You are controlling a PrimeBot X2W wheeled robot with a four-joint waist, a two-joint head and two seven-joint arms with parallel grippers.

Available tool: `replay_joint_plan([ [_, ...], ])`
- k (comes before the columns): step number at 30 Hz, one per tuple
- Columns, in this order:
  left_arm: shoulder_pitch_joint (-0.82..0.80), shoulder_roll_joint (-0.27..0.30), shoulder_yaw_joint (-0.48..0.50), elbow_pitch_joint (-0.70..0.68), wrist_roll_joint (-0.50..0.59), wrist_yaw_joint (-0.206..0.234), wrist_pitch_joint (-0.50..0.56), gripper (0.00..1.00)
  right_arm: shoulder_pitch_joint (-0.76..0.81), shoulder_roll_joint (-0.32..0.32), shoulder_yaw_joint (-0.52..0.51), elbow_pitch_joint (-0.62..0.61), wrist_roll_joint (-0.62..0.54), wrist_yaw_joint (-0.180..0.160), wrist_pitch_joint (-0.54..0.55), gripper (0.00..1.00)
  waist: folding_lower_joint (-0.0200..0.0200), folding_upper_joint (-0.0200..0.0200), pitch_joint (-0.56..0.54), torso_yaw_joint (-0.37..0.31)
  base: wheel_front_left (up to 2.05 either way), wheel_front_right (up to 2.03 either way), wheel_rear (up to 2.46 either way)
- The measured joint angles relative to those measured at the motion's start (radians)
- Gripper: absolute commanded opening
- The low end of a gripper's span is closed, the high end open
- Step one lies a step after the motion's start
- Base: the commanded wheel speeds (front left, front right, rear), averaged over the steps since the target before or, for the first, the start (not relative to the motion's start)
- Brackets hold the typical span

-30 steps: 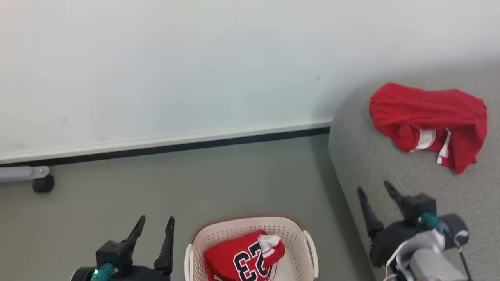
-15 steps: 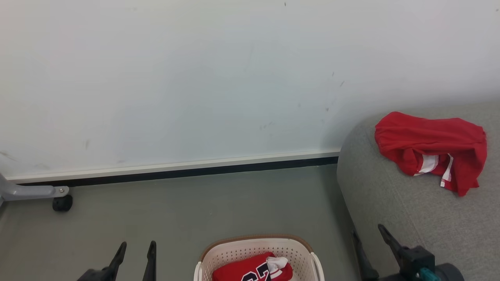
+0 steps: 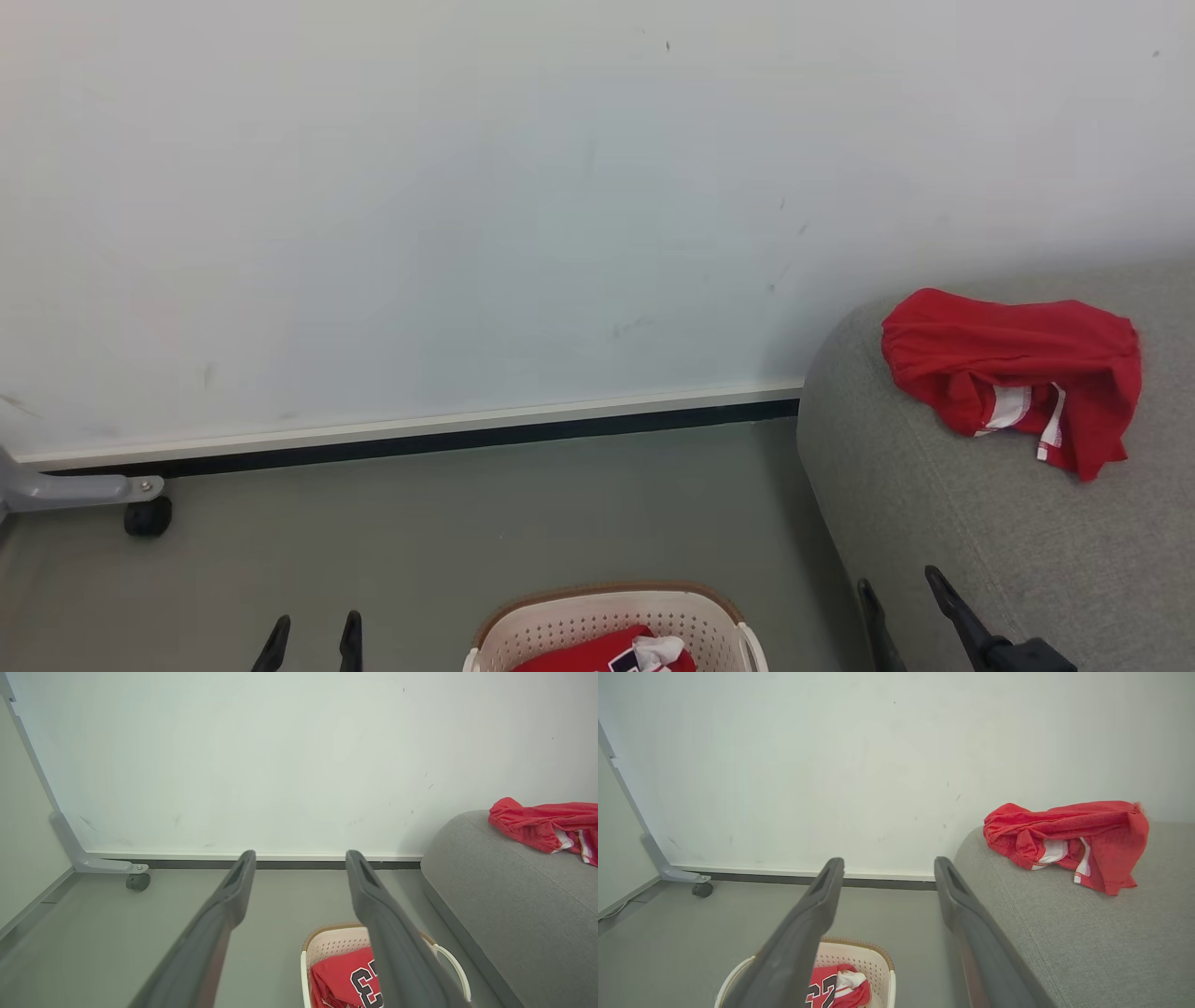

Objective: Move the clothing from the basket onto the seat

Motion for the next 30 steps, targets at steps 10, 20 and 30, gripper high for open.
replay_joint_plan([
  [10, 0.008, -0.005, 0.02, -0.026, 0.033, 0.0, 0.0, 1.0, 0.036, -0.002, -0.038, -0.068, -0.017, -0.001, 0.0, 1.0, 0.0, 0.0, 0.002, -0.001, 0.0, 0.0, 0.0],
  [20, 0.02, -0.007, 0.034, -0.046, 0.046, 0.0, 0.0, 1.0, 0.057, 0.009, -0.081, -0.106, -0.045, -0.002, 0.0, 1.0, 0.0002, 0.0001, 0.015, 0.001, 0.0, 0.0, 0.0],
  [30, 0.021, -0.011, 0.044, -0.058, 0.051, 0.0, 0.0, 1.0, 0.063, 0.021, -0.106, -0.133, -0.067, -0.002, 0.002, 1.0, 0.0002, 0.0001, 0.03, 0.003, 0.0, 0.0, 0.0],
])
